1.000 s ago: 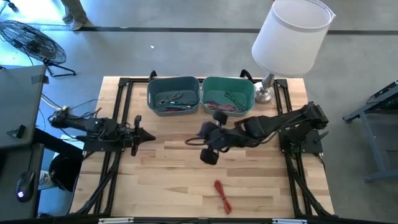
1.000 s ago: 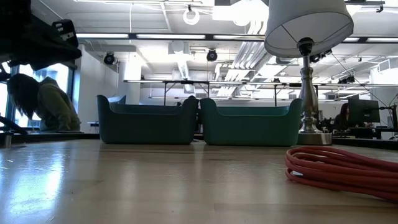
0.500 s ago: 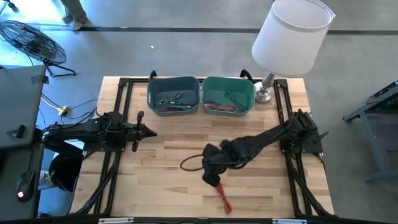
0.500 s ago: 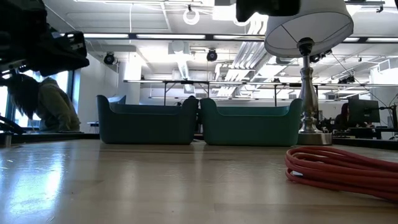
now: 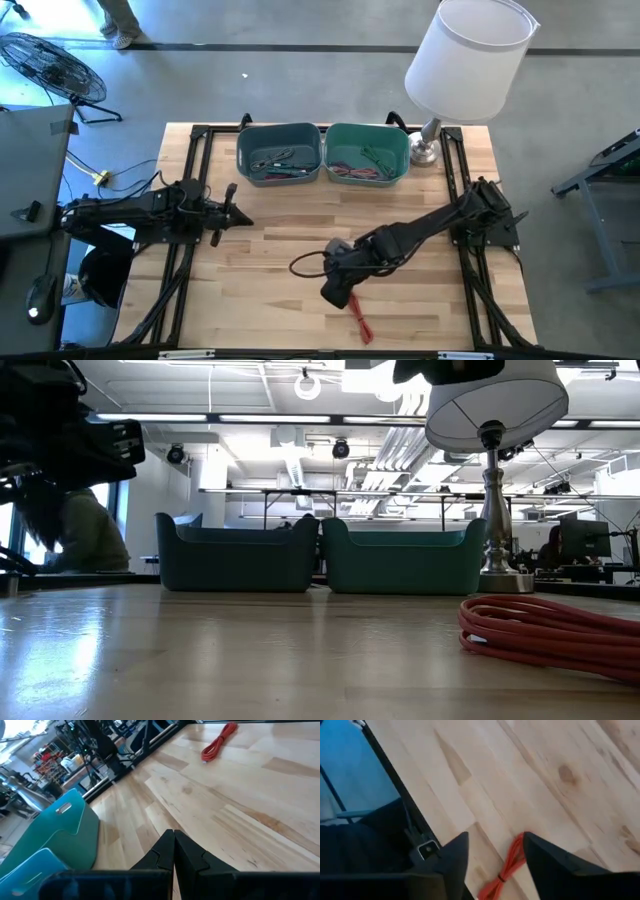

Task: Pick & Place USB Port
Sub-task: Put the orange USB cable into the green bin

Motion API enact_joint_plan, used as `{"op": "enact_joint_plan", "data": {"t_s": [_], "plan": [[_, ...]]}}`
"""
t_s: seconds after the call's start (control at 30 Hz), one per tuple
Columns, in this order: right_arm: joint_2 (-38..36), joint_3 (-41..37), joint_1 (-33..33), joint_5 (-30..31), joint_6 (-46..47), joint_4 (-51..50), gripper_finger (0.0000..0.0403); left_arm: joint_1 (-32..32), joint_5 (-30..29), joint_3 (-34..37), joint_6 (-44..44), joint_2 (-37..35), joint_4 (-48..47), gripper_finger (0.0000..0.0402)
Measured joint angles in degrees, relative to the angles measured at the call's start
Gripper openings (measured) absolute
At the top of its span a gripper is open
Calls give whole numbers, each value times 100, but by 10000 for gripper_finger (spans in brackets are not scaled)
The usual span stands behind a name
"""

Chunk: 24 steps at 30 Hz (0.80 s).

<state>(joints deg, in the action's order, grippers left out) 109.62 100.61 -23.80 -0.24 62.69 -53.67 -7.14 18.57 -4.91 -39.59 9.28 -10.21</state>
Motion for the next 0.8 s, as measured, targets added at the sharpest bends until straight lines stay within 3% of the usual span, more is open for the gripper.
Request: {"op": "enact_joint_plan", "data": {"t_s": [0.1,0.23,0.47,0.8], "plan": [[-2,-199,-69,-85,53,121,207,0,18,0,1,0,-8,0],[19,-543,-189,-192,47,437,214,0,48,0,2,0,-13,0],[24,-1201,-296,-751,163,672,197,0,50,0,42,0,-20,0],[26,-2310,-323,-1275,876,2114,172,0,6,0,43,-2,-20,0]]}}
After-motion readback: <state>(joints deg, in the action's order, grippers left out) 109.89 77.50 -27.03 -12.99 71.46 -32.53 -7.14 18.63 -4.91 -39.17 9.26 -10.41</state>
